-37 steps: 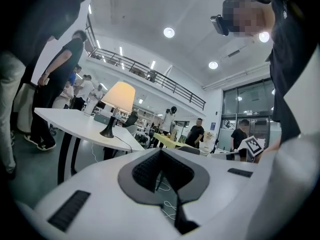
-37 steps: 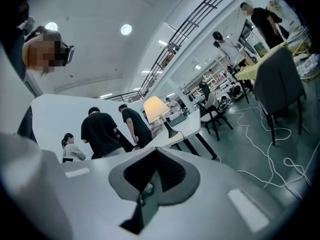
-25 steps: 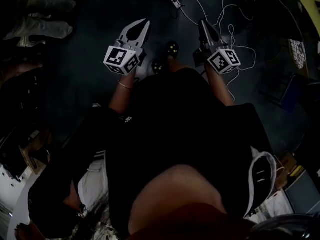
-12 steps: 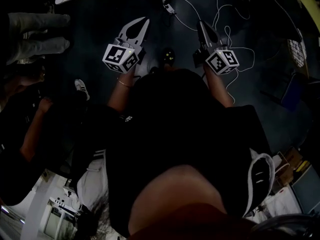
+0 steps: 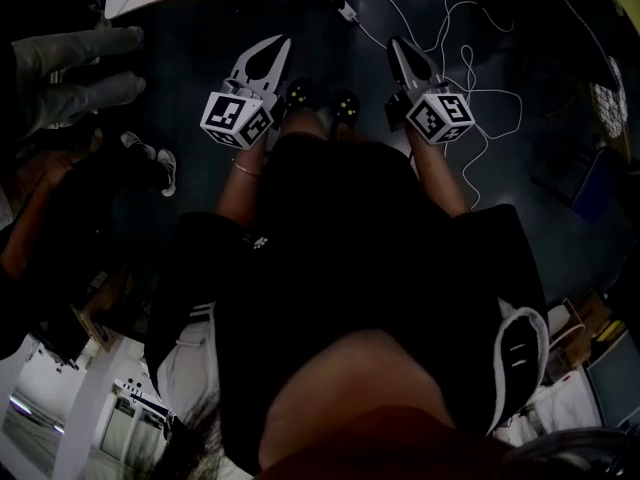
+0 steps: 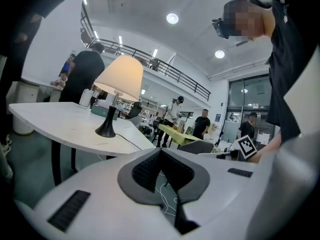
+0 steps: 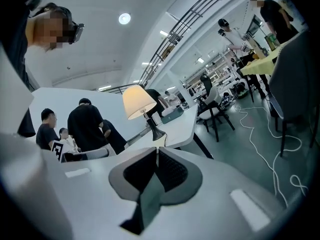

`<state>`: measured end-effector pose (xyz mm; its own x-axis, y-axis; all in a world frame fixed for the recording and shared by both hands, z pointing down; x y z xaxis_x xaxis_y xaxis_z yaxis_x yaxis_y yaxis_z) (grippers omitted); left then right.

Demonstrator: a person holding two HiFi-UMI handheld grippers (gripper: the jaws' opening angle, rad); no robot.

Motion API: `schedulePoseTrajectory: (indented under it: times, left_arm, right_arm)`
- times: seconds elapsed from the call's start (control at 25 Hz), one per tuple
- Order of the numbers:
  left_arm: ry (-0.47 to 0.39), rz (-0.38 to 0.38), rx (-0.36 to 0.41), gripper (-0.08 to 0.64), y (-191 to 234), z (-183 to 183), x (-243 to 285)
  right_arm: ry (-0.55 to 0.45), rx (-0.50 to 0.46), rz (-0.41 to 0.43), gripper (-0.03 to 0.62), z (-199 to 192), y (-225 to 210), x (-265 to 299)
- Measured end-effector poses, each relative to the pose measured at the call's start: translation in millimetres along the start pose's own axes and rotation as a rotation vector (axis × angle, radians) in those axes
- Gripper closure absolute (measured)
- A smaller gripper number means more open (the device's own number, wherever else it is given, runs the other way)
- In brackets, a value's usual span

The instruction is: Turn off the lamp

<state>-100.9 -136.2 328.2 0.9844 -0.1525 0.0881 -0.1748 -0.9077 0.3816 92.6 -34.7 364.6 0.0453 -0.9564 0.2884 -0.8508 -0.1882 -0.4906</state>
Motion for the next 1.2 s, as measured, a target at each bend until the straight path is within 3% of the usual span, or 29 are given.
schedulePoseTrajectory:
  times: [0.36, 0.76, 1.08, 1.2]
  left_arm:
    - [0.078, -0.113, -0.029, 0.554, 35, -11, 24]
    - [0.070, -0.103, -0.078, 0.552, 81, -39, 33]
    - [0.107, -0.115, -0.102, 0.552, 97, -78, 36]
    - [0.111, -0.124, -0.101, 0.552, 103, -86, 38]
  right_arm:
    - [0.049, -0.026, -0.045, 0.588, -24, 15, 62]
    - [0.109, -0.117, -0.078, 0.532, -57, 14, 150]
    - [0.119, -0.157, -0.100, 0.527, -78, -1, 187]
    - [0.114, -0.180, -0.075, 0.552, -78, -1, 189]
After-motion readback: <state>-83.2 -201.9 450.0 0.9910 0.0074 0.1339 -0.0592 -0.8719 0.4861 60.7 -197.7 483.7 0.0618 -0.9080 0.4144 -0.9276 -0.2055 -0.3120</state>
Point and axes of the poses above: the fingertips, and each gripper's own axes: x forward along the fingers, y to its left, z out of its top, the point moved 3 cm from there along -x, backward along the fingers, and after that the axes turned 14 degrees about -z, right-handed, at the moved point
